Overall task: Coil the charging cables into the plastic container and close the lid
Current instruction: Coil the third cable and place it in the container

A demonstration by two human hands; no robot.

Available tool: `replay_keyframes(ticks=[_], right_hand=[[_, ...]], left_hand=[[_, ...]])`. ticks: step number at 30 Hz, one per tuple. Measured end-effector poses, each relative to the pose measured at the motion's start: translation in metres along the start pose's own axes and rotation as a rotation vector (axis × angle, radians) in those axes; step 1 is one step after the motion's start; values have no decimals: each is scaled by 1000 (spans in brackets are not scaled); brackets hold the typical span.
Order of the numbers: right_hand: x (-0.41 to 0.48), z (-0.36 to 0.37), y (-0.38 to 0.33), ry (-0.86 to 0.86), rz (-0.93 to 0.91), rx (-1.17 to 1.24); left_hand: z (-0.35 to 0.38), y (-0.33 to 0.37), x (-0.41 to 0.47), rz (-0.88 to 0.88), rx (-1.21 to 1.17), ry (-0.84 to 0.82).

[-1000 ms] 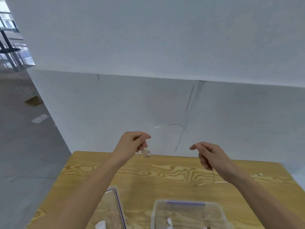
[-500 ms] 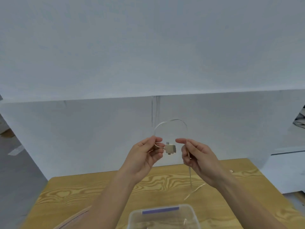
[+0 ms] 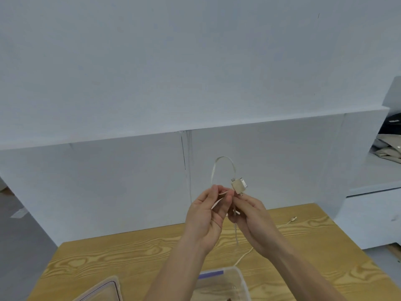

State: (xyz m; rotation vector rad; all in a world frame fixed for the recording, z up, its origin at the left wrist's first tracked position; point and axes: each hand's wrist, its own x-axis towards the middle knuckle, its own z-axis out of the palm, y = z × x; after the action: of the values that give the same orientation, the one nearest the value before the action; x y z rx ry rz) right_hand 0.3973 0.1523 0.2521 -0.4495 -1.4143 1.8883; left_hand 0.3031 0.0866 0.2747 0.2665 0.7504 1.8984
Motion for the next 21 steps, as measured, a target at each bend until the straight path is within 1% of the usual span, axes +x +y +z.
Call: replay_keyframes(ticks=[2, 4, 7, 10, 13, 16, 21], right_hand=[[-2, -2, -1, -34, 8, 33], [-3, -3, -2, -41, 5, 9], [-5, -4, -3, -11, -4, -7], [-6, -5, -5, 28, -5, 12], [-4, -6, -8, 62, 2, 58], [-2, -10, -14, 82, 12, 190], [-2, -25, -27, 85, 36, 277]], left_hand=[[1, -4, -1, 23, 46, 15], [2, -9, -2, 34, 148, 16], [2, -13, -2, 44, 257, 39], [5, -16, -3, 69, 298, 54], [13, -19, -4, 90, 239, 64], [18, -20, -2, 65, 89, 61], [15, -17, 5, -8, -40, -31]])
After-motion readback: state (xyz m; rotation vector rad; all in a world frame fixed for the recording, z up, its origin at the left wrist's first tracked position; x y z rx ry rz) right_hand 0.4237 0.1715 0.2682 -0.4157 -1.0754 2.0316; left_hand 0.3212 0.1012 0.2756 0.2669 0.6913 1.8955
